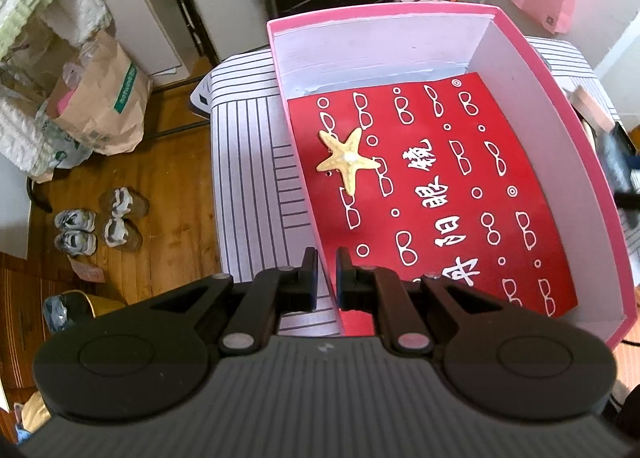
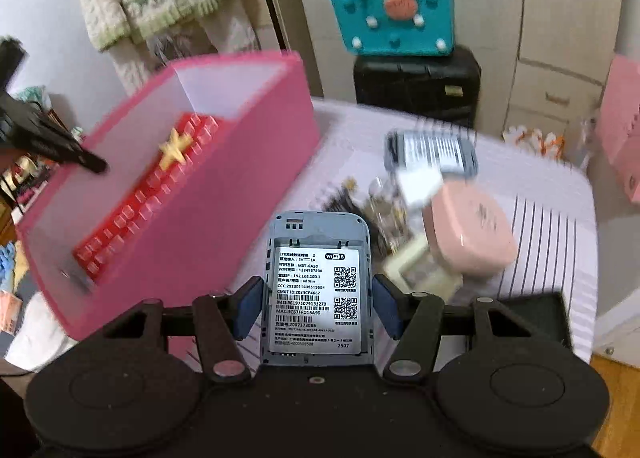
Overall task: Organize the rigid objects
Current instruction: 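Grasp the grey wifi router with the right gripper, then carry the router into the pink box and release it beside the starfish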
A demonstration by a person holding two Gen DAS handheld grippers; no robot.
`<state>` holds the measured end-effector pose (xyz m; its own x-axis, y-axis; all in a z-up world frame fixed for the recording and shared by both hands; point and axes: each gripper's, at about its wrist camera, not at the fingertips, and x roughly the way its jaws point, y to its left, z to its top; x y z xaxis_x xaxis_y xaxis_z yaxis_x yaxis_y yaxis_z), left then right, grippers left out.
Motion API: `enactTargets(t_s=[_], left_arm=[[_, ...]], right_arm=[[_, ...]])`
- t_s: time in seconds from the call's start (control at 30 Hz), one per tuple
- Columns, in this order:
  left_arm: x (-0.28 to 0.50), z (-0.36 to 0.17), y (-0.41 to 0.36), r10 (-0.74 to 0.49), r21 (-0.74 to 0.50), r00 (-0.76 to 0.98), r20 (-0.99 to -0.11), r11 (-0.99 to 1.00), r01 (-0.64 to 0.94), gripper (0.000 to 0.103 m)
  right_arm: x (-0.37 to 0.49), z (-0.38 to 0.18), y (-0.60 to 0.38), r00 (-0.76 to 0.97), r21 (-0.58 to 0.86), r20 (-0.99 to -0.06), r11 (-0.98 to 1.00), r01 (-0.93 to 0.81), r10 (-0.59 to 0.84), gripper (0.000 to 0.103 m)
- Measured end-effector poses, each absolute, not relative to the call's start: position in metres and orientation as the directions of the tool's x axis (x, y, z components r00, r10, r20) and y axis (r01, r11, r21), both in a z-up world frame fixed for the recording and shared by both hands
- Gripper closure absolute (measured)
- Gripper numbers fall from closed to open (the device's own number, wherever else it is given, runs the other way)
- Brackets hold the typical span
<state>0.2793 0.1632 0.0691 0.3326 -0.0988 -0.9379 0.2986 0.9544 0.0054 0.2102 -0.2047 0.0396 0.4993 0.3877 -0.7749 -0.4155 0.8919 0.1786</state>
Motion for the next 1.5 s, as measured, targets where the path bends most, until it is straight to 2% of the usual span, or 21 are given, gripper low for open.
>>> enactTargets(t_s=[0.2,0.33,0.57,0.9,1.2,1.37,1.5], left_arm=[[0.281,0.069,0.166,-0.128,-0.015,0.323,-0.938,0.944,0.330,0.094],[0.279,0.069,0.166,-0.134,-0.015,0.328,-0.935,0.939,0.342,0.094],[0.277,0.068,0.170,-0.156,-0.034,0.342,-0.927,0.941,0.336,0.093],[0.275,0.069,0.173,-0.171,-0.047,0.351,-0.921,0.941,0.334,0.092],[0.275,0.068,0.176,-0.189,-0.064,0.353,-0.916,0.940,0.336,0.092],[0.275,0.069,0.174,-0.184,-0.055,0.353,-0.917,0.937,0.345,0.091],[0.275,0.069,0.175,-0.189,-0.058,0.356,-0.915,0.935,0.349,0.091]], right_arm=[[0.208,0.095,-0.168,0.548,0.151,-0.703,0.849,-0.507,0.453,0.039],[0.212,0.111,-0.128,0.534,0.115,-0.685,0.798,-0.592,0.495,0.039],[0.239,0.093,-0.039,0.456,0.004,-0.768,0.715,-0.699,0.450,0.039],[0.312,0.032,0.014,0.423,-0.116,-0.877,0.752,-0.649,0.230,0.039],[0.344,0.009,0.026,0.323,-0.027,-0.924,0.806,-0.591,0.206,0.038],[0.342,0.016,0.018,0.287,0.064,-0.912,0.796,-0.602,0.291,0.034],[0.323,0.048,-0.007,0.346,0.124,-0.852,0.793,-0.597,0.393,0.032]])
